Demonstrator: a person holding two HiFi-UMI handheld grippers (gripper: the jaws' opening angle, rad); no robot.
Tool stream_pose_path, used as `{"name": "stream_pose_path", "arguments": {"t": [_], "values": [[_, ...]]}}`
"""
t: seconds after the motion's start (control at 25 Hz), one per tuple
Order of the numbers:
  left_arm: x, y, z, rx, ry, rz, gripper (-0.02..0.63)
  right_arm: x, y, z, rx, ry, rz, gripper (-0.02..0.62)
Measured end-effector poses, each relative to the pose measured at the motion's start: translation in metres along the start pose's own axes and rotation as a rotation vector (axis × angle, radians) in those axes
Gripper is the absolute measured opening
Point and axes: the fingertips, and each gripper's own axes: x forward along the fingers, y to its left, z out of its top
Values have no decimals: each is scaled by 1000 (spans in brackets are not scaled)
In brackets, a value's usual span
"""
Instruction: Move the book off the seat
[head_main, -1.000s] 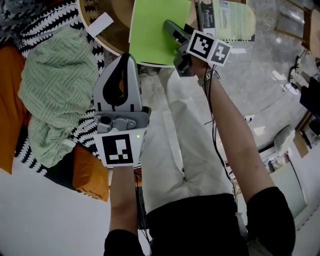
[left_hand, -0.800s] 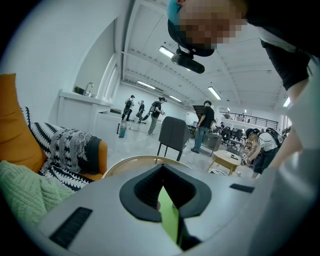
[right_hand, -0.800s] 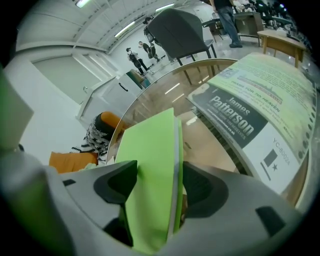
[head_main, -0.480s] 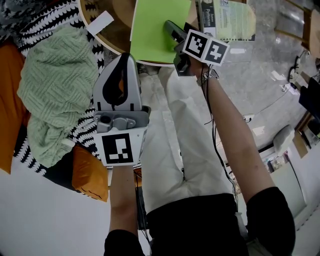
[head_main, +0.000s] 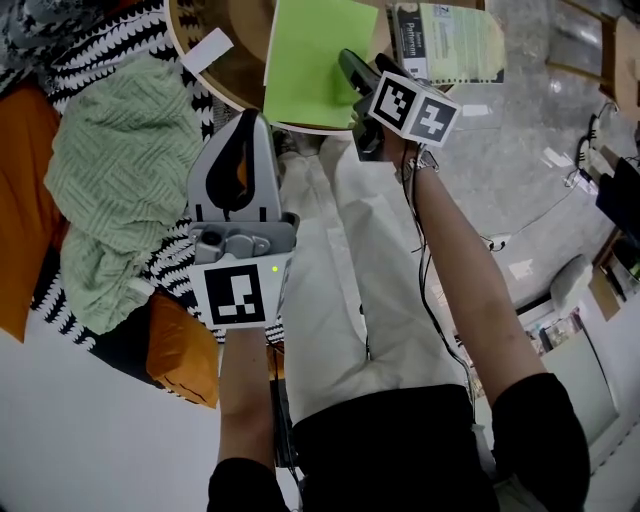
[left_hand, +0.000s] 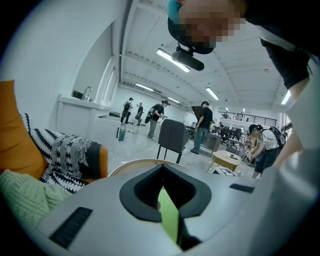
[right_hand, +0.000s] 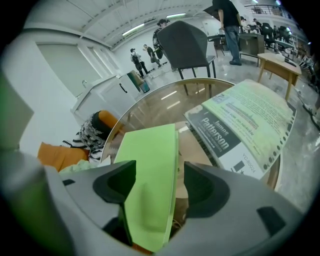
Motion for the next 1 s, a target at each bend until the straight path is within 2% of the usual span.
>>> {"name": "stream_pose_path", "arguments": {"t": [0.28, 0.36, 0.52, 0.68, 0.84, 1.0], "values": [[-5, -12, 17, 11, -21, -19, 11, -31, 31, 14, -19, -40, 82, 282], [-7, -16, 23, 9, -31, -25, 11, -42, 39, 18, -27, -62, 96, 234], [-12, -22, 35, 19, -50, -33, 11, -65, 53, 28, -36, -114, 127, 190], [-20, -28, 46, 23, -58, -34, 11, -88, 62, 36, -31, -156, 127, 107], [-26, -31, 62, 32, -83, -31, 11, -110, 82, 50, -56, -202, 162, 34], [-37, -35, 80, 32, -103, -28, 11, -138, 107, 65, -91, -258, 209, 15]]}}
